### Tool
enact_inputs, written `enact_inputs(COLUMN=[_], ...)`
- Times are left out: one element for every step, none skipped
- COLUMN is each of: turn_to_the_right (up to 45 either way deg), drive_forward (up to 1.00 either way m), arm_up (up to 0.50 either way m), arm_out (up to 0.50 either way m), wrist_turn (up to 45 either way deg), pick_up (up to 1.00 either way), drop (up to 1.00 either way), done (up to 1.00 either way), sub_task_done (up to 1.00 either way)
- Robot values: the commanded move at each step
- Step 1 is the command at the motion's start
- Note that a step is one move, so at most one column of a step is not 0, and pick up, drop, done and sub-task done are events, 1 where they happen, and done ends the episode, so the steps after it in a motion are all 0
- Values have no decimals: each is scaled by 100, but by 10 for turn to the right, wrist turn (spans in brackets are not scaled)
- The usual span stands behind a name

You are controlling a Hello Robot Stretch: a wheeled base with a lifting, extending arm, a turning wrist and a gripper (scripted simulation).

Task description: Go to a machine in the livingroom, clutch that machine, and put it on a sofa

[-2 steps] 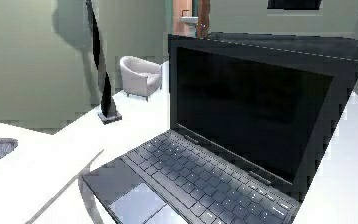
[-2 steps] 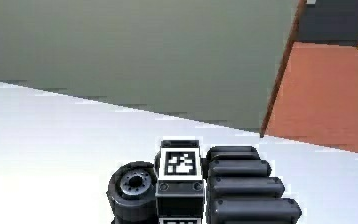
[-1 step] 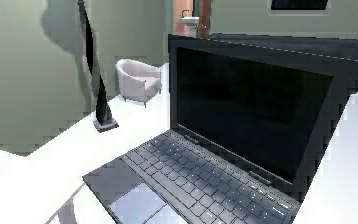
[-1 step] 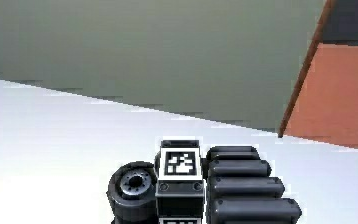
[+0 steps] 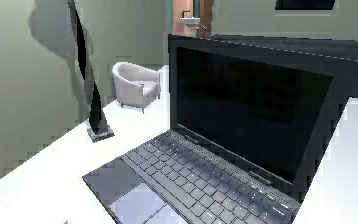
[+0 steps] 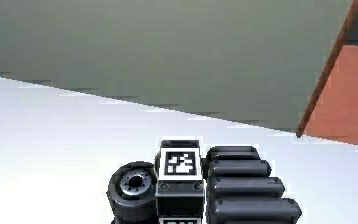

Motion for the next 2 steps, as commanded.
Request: enact_inputs(turn_to_the_right=[0,0], drive_forward=[100,100], arm_up=[0,0], arm_out=[0,0], wrist_turn=[0,0], pick_up=[0,0], drop=[0,0], done=[0,0], sub_task_done=[0,0])
